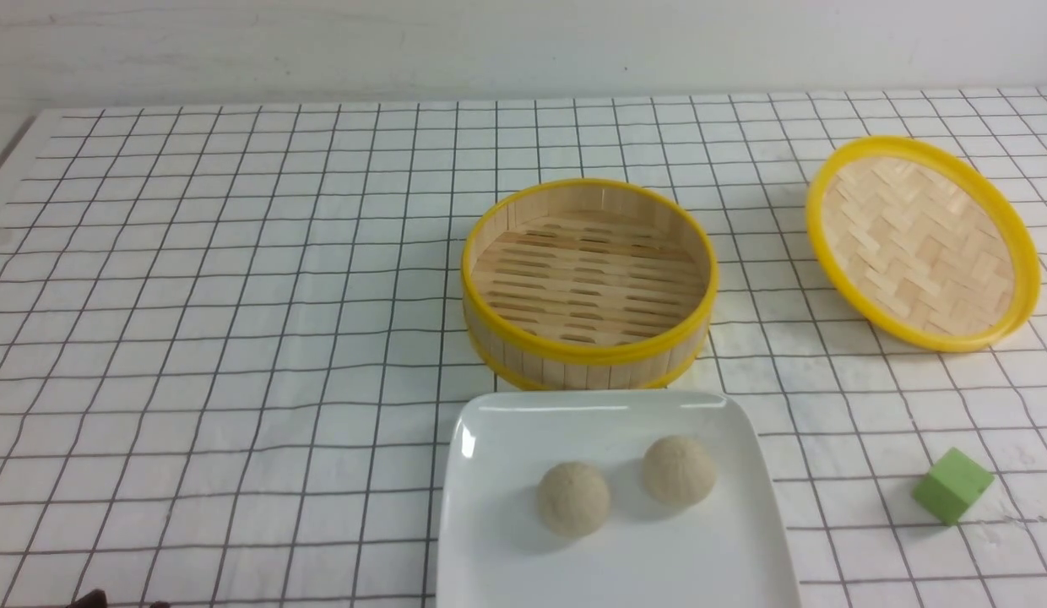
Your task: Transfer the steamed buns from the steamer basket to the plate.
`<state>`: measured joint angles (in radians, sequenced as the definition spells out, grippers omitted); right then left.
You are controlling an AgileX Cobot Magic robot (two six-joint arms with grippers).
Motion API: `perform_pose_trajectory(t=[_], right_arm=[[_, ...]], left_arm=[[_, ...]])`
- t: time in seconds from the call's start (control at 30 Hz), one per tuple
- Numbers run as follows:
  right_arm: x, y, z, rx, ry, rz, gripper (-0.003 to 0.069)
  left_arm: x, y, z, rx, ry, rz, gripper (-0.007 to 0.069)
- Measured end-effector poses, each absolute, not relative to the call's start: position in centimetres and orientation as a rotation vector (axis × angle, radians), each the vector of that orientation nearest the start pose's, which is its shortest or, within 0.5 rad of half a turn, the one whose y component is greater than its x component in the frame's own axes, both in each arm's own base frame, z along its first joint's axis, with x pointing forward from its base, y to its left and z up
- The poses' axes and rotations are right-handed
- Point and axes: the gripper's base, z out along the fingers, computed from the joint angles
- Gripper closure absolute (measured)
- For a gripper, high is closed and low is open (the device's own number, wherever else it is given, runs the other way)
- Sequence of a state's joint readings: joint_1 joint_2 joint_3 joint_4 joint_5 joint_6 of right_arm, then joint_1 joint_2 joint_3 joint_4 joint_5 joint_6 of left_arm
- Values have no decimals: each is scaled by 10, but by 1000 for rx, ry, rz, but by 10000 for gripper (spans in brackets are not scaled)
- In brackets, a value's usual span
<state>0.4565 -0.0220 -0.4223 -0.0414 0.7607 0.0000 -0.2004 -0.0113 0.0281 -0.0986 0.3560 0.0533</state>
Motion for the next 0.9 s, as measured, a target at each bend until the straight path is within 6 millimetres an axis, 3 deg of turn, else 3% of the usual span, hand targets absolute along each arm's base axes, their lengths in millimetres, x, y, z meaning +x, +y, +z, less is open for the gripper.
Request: perform_pose_trajectory(t=[0.2, 0.9], right_arm=[[10, 2, 281, -415, 1760, 280, 218], [10, 2, 281, -416, 1760, 279, 218]], left_arm=[[52, -9, 172, 80, 1865, -188, 269], [52, -7, 172, 90, 1870, -155, 269]])
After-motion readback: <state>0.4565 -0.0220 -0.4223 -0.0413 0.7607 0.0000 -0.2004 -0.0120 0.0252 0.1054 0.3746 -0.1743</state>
